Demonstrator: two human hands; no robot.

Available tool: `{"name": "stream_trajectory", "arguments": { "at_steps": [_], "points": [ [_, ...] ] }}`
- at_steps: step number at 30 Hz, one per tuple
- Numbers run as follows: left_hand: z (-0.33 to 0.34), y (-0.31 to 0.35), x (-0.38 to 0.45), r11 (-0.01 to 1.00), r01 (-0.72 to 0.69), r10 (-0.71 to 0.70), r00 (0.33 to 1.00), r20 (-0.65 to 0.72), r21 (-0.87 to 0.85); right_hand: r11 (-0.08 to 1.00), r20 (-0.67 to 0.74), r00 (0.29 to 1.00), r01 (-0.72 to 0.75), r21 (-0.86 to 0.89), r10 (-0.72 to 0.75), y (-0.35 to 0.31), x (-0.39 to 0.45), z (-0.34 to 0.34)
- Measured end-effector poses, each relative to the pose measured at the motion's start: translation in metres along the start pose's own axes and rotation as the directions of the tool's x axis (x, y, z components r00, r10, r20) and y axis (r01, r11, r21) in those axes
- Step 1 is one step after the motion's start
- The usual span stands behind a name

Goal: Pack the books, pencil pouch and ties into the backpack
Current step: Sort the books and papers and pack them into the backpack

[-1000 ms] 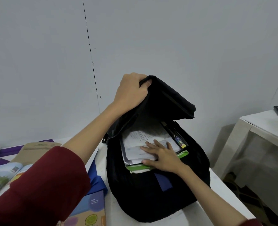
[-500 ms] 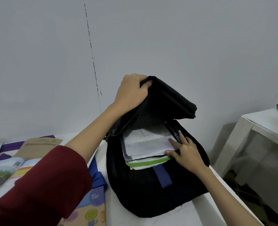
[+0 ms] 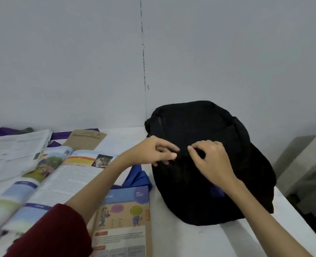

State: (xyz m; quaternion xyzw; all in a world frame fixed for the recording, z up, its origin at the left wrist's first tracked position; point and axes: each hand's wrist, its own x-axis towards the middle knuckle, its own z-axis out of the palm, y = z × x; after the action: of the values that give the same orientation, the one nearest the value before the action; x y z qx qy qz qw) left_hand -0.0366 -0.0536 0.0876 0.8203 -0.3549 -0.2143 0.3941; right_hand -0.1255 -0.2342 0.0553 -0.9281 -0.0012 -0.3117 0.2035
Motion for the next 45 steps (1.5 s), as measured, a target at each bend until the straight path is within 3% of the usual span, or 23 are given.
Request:
{"name": "stream_trajectory", "arguments": {
  "at_steps": [2, 4, 8, 10, 12, 17, 19, 22, 24, 25, 26, 28, 29, 30, 31, 33, 37, 39, 42, 44, 45],
  "points": [
    [-0.013, -0.033, -0.031, 0.993, 0.109, -0.113, 0.991, -0.078, -0.054, 1.0, 0.159, 0.987, 0.011, -0.002, -0.011, -0.013, -0.005, 0.021],
    [-0.029, -0.072, -0.066, 0.98, 0.183, -0.197, 0.944, -0.266, -0.08, 0.999, 0.236, 0.971, 0.036, 0.021, -0.04, -0.034, -0.009, 0.045],
    [-0.069, -0.148, -0.15, 0.949, 0.313, -0.246, 0.812, -0.528, 0.038, 0.989, 0.284, 0.947, 0.134, 0.07, -0.148, -0.087, -0.006, 0.099],
    [-0.084, -0.175, -0.185, 0.909, 0.412, -0.279, 0.715, -0.641, 0.064, 0.978, 0.344, 0.916, 0.183, 0.1, -0.206, -0.114, -0.002, 0.121],
    [-0.102, -0.201, -0.219, 0.866, 0.491, -0.296, 0.651, -0.699, 0.091, 0.98, 0.397, 0.897, 0.167, 0.106, -0.196, -0.146, 0.002, 0.146],
    [-0.143, -0.265, -0.278, 0.74, 0.654, -0.41, 0.624, -0.665, 0.157, 0.998, 0.537, 0.844, -0.031, 0.046, 0.001, -0.215, 0.017, 0.198],
    [-0.158, -0.286, -0.298, 0.729, 0.659, -0.414, 0.638, -0.65, 0.184, 1.0, 0.555, 0.832, -0.018, 0.02, 0.004, -0.243, 0.025, 0.221],
    [-0.165, -0.3, -0.312, 0.808, 0.562, -0.352, 0.7, -0.621, 0.176, 1.0, 0.525, 0.851, 0.017, 0.019, -0.024, -0.281, 0.032, 0.255],
    [-0.161, -0.304, -0.314, 0.886, 0.458, -0.313, 0.71, -0.631, 0.076, 0.998, 0.505, 0.861, 0.026, 0.064, -0.055, -0.305, 0.033, 0.274],
    [-0.16, -0.307, -0.319, 0.913, 0.406, -0.311, 0.659, -0.684, -0.024, 0.996, 0.5, 0.863, 0.043, 0.076, -0.075, -0.32, 0.033, 0.285],
    [-0.158, -0.308, -0.321, 0.929, 0.339, -0.325, 0.551, -0.769, -0.149, 0.995, 0.505, 0.859, 0.058, 0.078, -0.089, -0.331, 0.033, 0.293],
    [-0.16, -0.311, -0.329, 0.881, 0.208, -0.463, 0.205, -0.862, -0.424, 0.995, 0.564, 0.819, 0.08, 0.067, -0.104, -0.352, 0.031, 0.306],
    [-0.165, -0.311, -0.335, 0.824, 0.1, -0.565, 0.06, -0.823, -0.558, 0.994, 0.609, 0.786, 0.092, 0.053, -0.106, -0.363, 0.031, 0.312],
    [-0.172, -0.31, -0.337, 0.743, -0.025, -0.67, -0.02, -0.742, -0.669, 0.993, 0.645, 0.756, 0.114, 0.033, -0.108, -0.369, 0.031, 0.318],
    [-0.18, -0.309, -0.339, 0.646, -0.149, -0.761, -0.048, -0.647, -0.749, 0.99, 0.661, 0.742, 0.138, 0.015, -0.113, -0.374, 0.031, 0.321],
    [-0.197, -0.314, -0.342, 0.504, -0.303, -0.858, -0.069, -0.509, -0.809, 0.988, 0.67, 0.733, 0.152, 0.007, -0.118, -0.381, 0.034, 0.325],
    [-0.225, -0.318, -0.348, 0.264, -0.509, -0.94, 0.053, -0.337, -0.819, 0.992, 0.665, 0.74, 0.126, 0.007, -0.099, -0.386, 0.033, 0.322],
    [-0.239, -0.324, -0.354, 0.22, -0.52, -0.941, 0.109, -0.319, -0.825, 0.993, 0.656, 0.749, 0.12, 0.001, -0.092, -0.389, 0.031, 0.321],
    [-0.258, -0.336, -0.355, 0.332, -0.388, -0.9, 0.143, -0.412, -0.86, 0.994, 0.658, 0.749, 0.113, -0.005, -0.082, -0.389, 0.029, 0.321],
    [-0.264, -0.338, -0.354, 0.553, -0.197, -0.81, 0.097, -0.578, -0.809, 0.997, 0.642, 0.763, 0.078, 0.017, -0.071, -0.388, 0.03, 0.321],
    [-0.263, -0.336, -0.352, 0.689, -0.073, -0.713, 0.111, -0.692, -0.721, 0.998, 0.634, 0.771, 0.051, 0.044, -0.068, -0.388, 0.03, 0.321]
  ]
}}
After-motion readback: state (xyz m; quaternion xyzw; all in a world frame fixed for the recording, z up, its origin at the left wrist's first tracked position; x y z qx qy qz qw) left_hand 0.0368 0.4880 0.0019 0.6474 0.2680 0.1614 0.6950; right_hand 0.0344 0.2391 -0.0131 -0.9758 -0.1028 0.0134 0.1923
